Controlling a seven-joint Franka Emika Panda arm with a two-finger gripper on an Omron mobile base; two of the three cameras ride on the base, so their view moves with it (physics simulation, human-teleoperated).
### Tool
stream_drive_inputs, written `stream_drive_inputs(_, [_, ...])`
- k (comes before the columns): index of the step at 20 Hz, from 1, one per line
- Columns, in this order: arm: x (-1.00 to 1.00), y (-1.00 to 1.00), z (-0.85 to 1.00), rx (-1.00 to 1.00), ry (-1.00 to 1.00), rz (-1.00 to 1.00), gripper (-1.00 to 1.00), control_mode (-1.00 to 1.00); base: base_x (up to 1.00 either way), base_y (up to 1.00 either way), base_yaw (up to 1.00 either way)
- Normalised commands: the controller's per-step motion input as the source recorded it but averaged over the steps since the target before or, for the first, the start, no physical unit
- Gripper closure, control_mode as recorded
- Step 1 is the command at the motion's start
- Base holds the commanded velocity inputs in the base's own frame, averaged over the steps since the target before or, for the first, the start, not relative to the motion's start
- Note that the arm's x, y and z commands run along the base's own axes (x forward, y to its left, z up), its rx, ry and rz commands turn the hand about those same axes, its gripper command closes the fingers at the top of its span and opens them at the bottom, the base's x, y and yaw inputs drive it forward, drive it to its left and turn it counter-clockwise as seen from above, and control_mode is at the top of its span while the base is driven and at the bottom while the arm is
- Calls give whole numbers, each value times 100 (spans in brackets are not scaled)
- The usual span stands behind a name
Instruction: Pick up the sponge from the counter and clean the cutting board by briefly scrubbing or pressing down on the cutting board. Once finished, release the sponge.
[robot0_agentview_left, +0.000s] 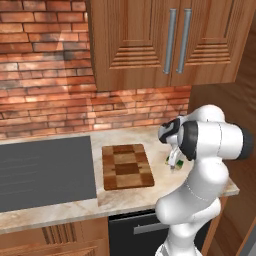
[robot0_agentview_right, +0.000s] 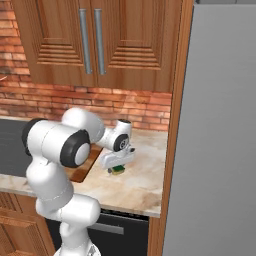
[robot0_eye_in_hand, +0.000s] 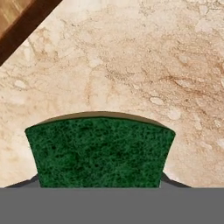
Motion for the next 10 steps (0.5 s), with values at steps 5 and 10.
stream_drive_inputs(5, [-5,0,-53,0,-3,-7,-100,-100,0,0,0])
stream_drive_inputs(10, [-16,1,-24,0,-5,-6,-100,-100,0,0,0])
